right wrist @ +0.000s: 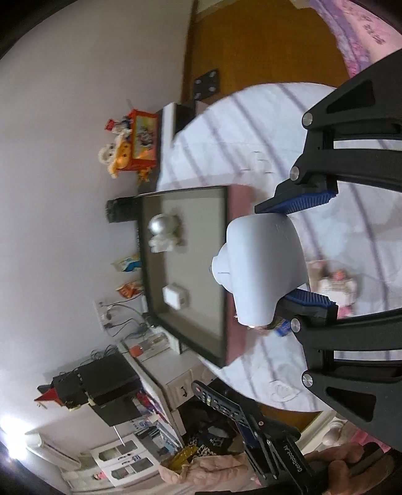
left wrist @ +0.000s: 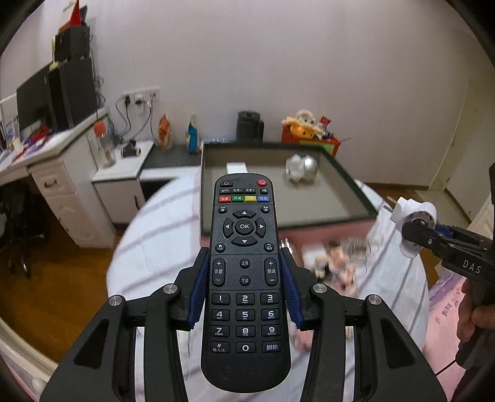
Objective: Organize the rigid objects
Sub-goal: 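Lower the remote and lamp into the tray and open both tools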
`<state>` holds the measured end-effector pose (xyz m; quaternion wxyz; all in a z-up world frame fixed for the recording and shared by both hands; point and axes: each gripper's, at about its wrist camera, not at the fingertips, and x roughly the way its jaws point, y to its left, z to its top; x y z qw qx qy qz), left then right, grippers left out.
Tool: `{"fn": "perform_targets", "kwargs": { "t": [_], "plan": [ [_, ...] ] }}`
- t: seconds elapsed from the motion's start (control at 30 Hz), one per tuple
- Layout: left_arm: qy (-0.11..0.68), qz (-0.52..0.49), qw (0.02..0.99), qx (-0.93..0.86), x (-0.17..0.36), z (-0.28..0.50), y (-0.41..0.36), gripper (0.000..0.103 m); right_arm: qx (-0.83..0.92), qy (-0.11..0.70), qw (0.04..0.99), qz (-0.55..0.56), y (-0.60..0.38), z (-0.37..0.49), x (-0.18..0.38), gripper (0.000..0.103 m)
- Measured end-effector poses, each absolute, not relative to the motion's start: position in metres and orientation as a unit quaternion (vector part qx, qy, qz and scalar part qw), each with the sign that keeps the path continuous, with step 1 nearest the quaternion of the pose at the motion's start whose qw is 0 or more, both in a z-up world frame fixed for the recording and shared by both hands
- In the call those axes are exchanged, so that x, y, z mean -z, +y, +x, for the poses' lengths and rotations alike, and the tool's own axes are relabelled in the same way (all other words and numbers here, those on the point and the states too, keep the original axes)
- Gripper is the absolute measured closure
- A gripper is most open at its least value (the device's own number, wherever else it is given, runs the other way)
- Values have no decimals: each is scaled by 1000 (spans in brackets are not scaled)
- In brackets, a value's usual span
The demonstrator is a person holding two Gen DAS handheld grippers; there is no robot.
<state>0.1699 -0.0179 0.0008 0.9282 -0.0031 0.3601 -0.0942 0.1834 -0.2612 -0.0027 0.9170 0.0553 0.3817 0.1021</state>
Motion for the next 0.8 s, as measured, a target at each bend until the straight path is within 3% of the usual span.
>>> {"fn": "perform_targets", "kwargs": {
  "t": [0.33,0.8],
  "plan": [
    [357,-3,928,102,-18,252,-28,59,-105,371,922,47,-256,262,-23,58],
    [449,2,888,99,59,345,-57,59,-90,468,878,45,-249,366,54,59]
  ]
}}
